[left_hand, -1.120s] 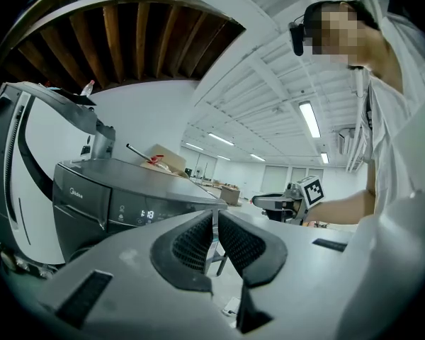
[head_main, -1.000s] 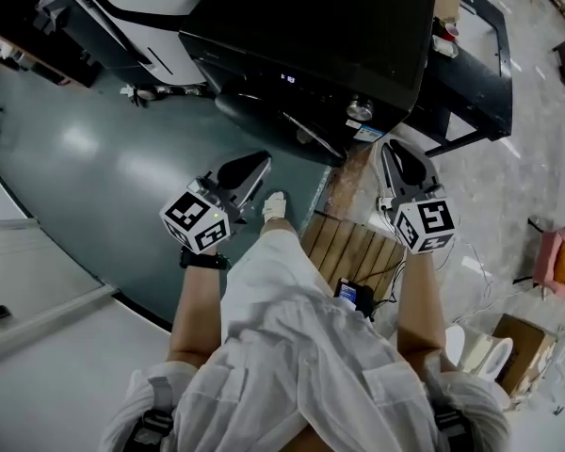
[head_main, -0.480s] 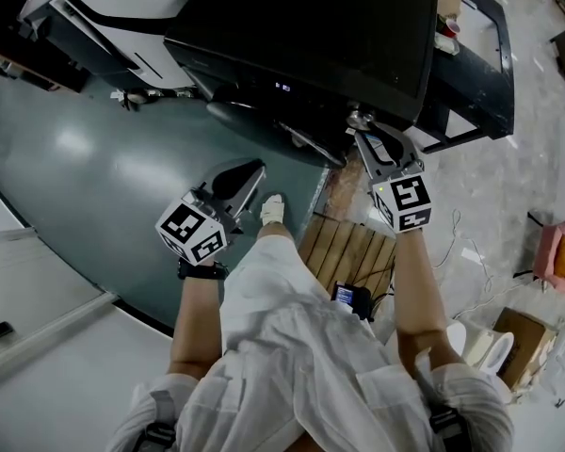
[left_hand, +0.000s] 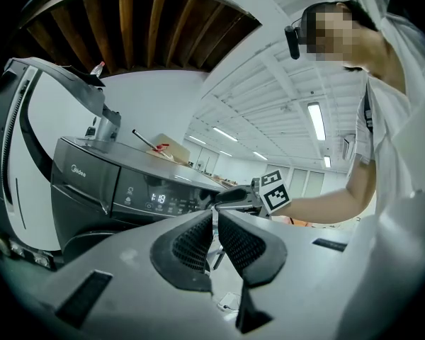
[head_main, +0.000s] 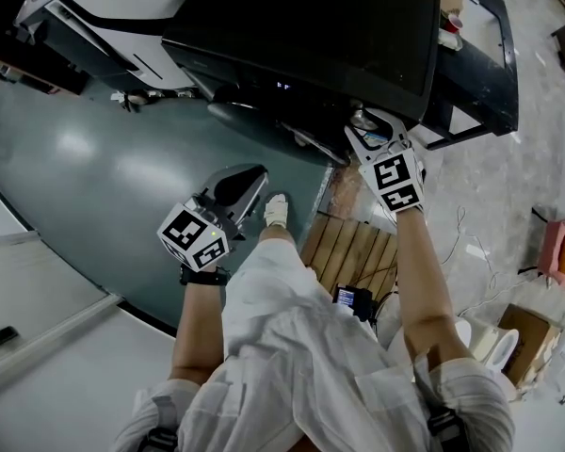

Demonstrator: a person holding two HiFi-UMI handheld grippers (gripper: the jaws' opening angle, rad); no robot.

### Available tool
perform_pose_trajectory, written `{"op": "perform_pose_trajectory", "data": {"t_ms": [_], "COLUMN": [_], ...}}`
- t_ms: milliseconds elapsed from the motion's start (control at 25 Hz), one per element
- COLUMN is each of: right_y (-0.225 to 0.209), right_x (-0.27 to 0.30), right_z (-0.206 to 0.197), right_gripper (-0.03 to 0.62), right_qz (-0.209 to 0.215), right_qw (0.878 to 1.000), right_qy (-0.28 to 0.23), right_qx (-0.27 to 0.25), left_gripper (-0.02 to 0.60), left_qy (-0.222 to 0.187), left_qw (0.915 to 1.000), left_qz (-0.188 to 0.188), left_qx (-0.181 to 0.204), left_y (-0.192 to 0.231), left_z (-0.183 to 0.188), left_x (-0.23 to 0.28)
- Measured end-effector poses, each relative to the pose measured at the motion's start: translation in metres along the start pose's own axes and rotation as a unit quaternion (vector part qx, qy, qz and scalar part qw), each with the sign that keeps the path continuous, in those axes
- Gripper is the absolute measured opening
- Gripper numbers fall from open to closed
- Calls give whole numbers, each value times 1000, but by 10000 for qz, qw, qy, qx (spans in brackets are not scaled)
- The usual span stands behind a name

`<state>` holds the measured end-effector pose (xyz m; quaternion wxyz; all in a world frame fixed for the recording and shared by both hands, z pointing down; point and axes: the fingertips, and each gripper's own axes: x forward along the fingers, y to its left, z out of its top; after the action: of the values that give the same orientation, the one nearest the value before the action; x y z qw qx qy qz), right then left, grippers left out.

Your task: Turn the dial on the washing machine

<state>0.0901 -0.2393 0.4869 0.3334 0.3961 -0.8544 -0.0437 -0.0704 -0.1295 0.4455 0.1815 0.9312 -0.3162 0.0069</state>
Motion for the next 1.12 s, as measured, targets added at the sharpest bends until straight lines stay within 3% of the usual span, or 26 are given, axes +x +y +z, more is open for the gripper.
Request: {"op": "perform_pose_trajectory", "data": {"t_ms": [280,680,1120], "right_y": [-1,-4,-1], "right_x": [-1,-12,-15], "right_z": [-7,-13,-26], "right_gripper": [176,213,245], "right_qz": [-240,-546,-563], "right_qw": [9997,9978,9967], "right_qy": [-93,-22,98], "right_qx": [-29,369,574], "left_gripper": [15,15,15], "left_qy": [52,78,92], "left_qw": [10000,10000,9999], "left_qz": [-9,-33,-96], "left_qx": [-30,-42,-11], "left_y": [-3,-6,-12], "left_z": [-5,-6,-7], "left_x": [-1,-1,2]}}
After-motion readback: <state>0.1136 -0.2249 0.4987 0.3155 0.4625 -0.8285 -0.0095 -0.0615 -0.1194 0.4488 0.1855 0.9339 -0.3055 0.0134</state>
